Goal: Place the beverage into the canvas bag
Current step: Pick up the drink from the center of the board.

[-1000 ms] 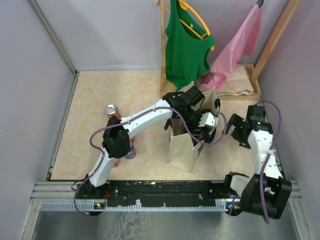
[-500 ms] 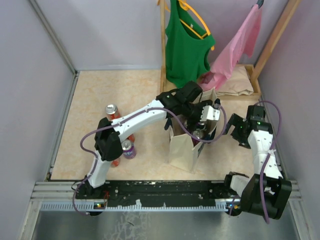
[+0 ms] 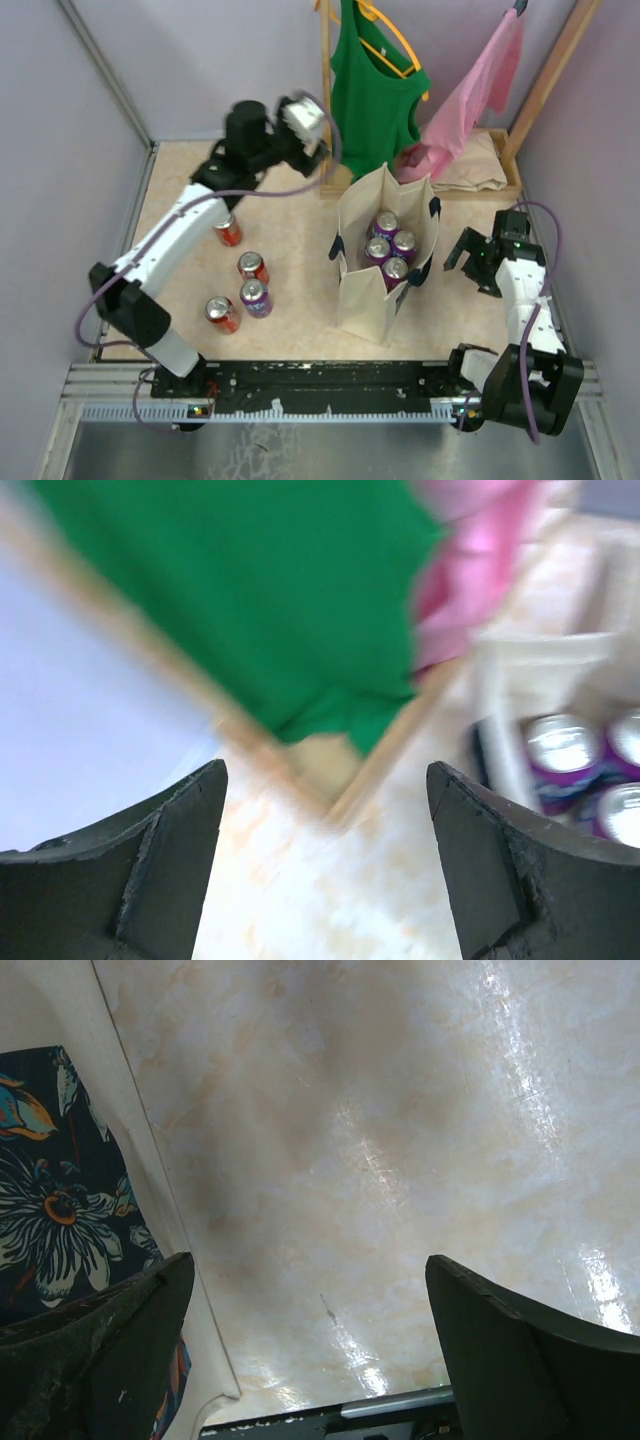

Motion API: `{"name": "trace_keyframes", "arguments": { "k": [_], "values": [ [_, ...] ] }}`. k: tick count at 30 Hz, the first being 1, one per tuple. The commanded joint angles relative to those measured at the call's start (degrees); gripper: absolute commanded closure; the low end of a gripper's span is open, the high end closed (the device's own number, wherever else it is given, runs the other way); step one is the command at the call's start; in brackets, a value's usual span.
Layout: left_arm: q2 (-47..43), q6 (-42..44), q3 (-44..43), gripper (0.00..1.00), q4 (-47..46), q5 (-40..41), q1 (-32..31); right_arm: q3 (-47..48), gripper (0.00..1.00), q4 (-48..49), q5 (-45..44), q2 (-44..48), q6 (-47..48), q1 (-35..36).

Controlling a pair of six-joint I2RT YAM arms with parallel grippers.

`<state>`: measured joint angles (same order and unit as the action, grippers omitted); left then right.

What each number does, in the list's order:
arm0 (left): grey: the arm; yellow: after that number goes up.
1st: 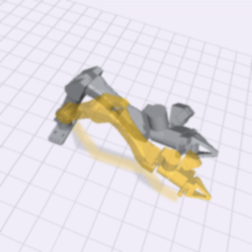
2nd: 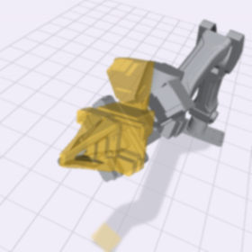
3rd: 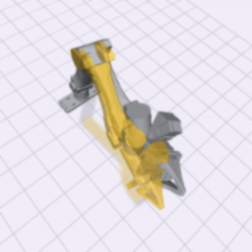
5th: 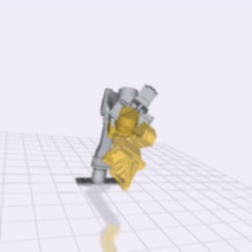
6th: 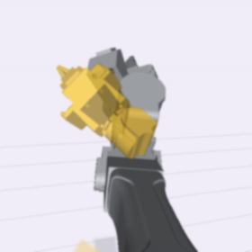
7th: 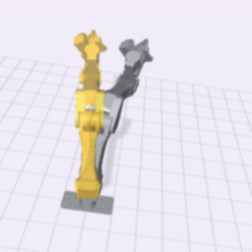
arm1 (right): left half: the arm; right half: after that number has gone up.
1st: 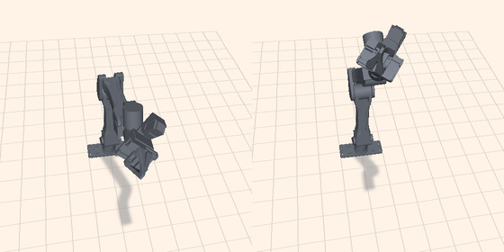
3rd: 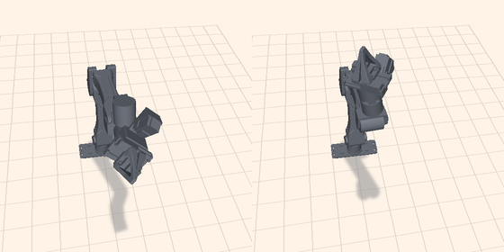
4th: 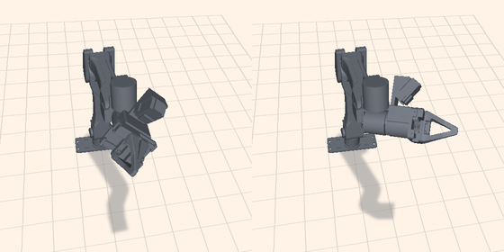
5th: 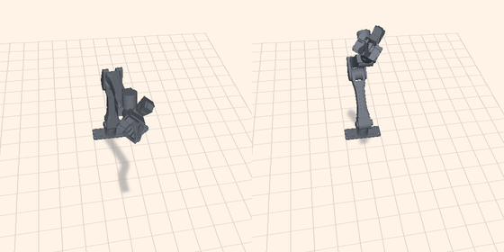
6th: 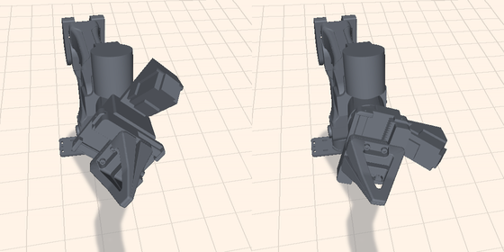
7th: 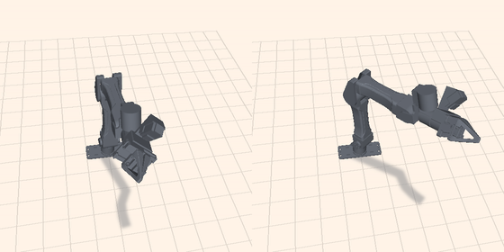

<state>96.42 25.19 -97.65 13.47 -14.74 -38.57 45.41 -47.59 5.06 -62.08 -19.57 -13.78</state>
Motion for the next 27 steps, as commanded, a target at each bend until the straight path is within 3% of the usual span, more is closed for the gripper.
{"name": "trace_keyframes", "arguments": {
  "k": [1,6,10,14,18,27],
  "values": [
    [-9.8,-9.8,6.6,0.13,1.0,5.1,11.1,3.1,0.01,0.6,-1.0,-0.2,0.5,-0.8],
    [-14.8,-11.1,11.4,0.08,24.3,-0.8,15.5,3.8,0.01,0.7,-1.3,-0.6,0.5,-0.8],
    [-18.8,-6.0,17.5,0.06,37.1,-6.0,15.6,4.1,0.01,0.7,-1.7,-0.7,0.7,-0.8],
    [-21.4,-2.1,23.5,0.07,41.5,-5.4,15.6,4.1,0.01,0.9,-1.7,-0.8,0.7,-0.7],
    [-21.2,-2.2,28.2,0.07,39.8,-3.0,15.6,4.1,0.01,0.9,-1.5,-0.6,0.6,-0.8],
    [-14.8,-2.8,28.8,0.08,40.0,2.5,15.5,4.2,0.01,-0.2,-2.0,0.8,0.7,-0.7]
  ]
}}
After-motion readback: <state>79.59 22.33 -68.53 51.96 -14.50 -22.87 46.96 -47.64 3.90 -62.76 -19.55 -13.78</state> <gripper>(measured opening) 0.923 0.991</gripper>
